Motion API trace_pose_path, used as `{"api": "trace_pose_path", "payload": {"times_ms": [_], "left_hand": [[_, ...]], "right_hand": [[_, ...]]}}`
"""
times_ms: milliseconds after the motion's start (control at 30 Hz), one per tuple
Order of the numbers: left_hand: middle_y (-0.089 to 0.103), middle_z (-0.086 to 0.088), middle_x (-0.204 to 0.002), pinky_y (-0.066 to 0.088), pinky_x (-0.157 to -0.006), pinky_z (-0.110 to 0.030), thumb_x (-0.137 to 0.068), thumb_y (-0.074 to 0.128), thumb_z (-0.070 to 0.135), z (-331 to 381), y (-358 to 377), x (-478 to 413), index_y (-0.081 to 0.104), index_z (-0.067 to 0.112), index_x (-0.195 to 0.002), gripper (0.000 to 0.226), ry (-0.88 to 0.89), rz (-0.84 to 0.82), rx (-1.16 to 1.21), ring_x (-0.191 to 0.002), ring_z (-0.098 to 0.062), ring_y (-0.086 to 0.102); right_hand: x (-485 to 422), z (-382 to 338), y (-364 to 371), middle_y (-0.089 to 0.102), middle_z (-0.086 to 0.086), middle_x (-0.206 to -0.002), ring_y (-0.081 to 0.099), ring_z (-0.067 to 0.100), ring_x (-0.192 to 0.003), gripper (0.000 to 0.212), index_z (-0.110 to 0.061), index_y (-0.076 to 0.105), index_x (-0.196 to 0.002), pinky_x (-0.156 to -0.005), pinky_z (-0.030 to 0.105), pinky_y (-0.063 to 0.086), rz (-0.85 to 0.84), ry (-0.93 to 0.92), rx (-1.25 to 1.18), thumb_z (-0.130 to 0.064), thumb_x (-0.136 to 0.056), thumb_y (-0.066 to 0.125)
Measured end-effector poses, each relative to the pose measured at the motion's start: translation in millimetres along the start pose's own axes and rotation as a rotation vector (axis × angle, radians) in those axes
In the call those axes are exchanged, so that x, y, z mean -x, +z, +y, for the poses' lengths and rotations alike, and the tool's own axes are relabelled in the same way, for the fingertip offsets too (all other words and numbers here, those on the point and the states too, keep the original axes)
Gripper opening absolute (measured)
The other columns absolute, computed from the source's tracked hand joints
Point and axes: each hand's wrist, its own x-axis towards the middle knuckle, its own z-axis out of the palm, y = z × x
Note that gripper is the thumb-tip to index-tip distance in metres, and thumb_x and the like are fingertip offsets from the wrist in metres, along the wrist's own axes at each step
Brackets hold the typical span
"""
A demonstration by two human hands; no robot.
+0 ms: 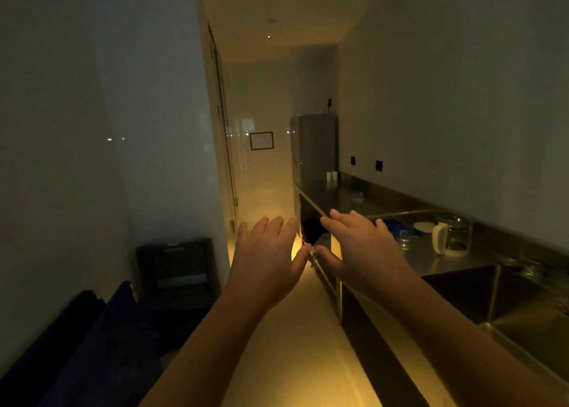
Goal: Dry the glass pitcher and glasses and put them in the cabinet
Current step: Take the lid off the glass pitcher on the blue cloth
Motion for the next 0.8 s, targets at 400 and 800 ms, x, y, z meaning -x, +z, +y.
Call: {"api": "trace_pose_path", "payload": {"times_ms": [400,800], "left_hand": [[0.03,0.005,-0.148,0.012,-0.113,-0.042,-0.095,0.027,0.05,-32.0,131.0,-146.6,0.018,0.027,-0.145,0.056,0.029,-0.025,0.051,-0.137,-0.014,0.023],[0.024,0.004,-0.152,0.01,-0.113,-0.041,-0.096,0.025,0.047,-38.7,239.4,-324.3,0.015,0.026,-0.146,0.055,0.081,-0.053,0.088,-0.14,-0.016,0.017]], "right_hand": [[-148.0,65.0,101.5,0.022,-0.006,-0.152,0.018,0.018,-0.141,0.053,-0.028,0.025,-0.143,-0.113,0.044,0.016,-0.006,0.071,0.022,-0.046,-0.095,0.036],[-314.5,165.6,175.8,0.02,-0.005,-0.153,0.015,0.018,-0.141,0.055,-0.028,0.022,-0.145,-0.112,0.044,0.016,0.02,0.145,0.055,-0.046,-0.095,0.037]]}}
